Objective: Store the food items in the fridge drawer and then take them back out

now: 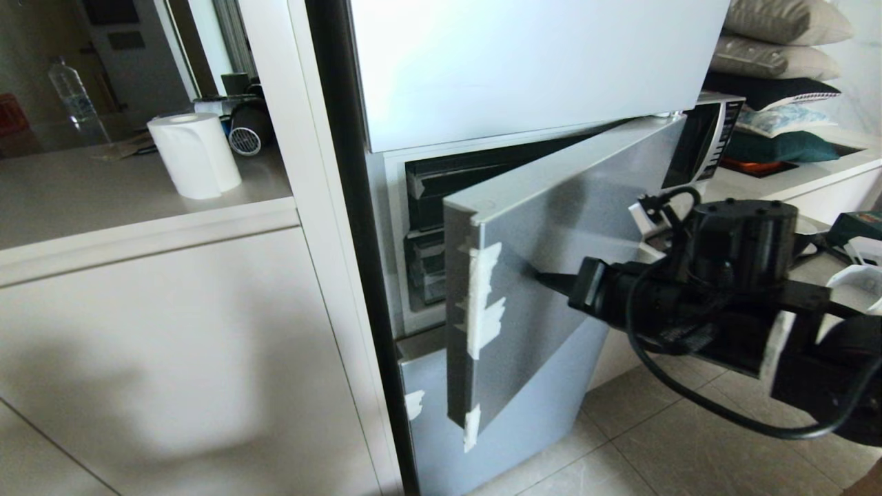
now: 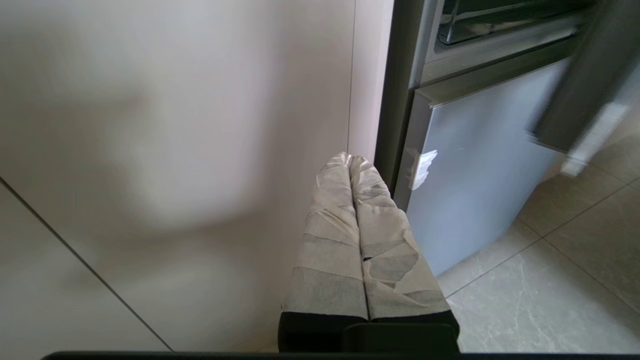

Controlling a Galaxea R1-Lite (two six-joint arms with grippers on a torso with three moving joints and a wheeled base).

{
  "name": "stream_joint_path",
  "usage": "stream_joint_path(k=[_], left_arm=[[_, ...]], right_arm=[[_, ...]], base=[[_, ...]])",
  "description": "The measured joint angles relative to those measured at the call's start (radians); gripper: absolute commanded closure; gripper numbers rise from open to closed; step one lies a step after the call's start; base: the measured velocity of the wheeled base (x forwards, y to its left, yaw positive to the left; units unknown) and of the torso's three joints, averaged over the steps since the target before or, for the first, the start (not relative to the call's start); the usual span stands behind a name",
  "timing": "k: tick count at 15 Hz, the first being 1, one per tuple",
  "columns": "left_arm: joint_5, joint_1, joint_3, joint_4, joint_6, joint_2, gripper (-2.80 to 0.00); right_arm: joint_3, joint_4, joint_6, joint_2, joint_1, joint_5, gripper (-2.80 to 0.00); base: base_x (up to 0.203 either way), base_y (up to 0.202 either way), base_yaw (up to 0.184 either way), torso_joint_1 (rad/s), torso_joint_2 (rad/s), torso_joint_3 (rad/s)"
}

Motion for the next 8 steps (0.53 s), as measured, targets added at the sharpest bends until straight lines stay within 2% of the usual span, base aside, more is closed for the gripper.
stream_joint_path(k=[2, 5, 7, 8], left_arm=[[0.0, 0.0, 0.0, 0.0, 0.0, 0.0, 0.0], [0.0, 0.0, 0.0, 0.0, 0.0, 0.0, 0.0], [0.0, 0.0, 0.0, 0.0, 0.0, 0.0, 0.0], [0.0, 0.0, 0.0, 0.0, 0.0, 0.0, 0.0]], right_arm=[[-0.169, -0.049, -0.013, 0.129, 0.053, -0.052, 0.0], [-0.481, -0.062, -0.025, 0.347, 0.103, -0.198, 0.0], [-0.598, -0.055, -0.027, 0.435, 0.119, -0.267, 0.0], [-0.603, -0.054, -0.028, 0.444, 0.123, -0.276, 0.0]], base=[[0.0, 0.0, 0.0, 0.0, 0.0, 0.0], [0.0, 0.0, 0.0, 0.0, 0.0, 0.0], [0.0, 0.0, 0.0, 0.0, 0.0, 0.0], [0.0, 0.0, 0.0, 0.0, 0.0, 0.0]])
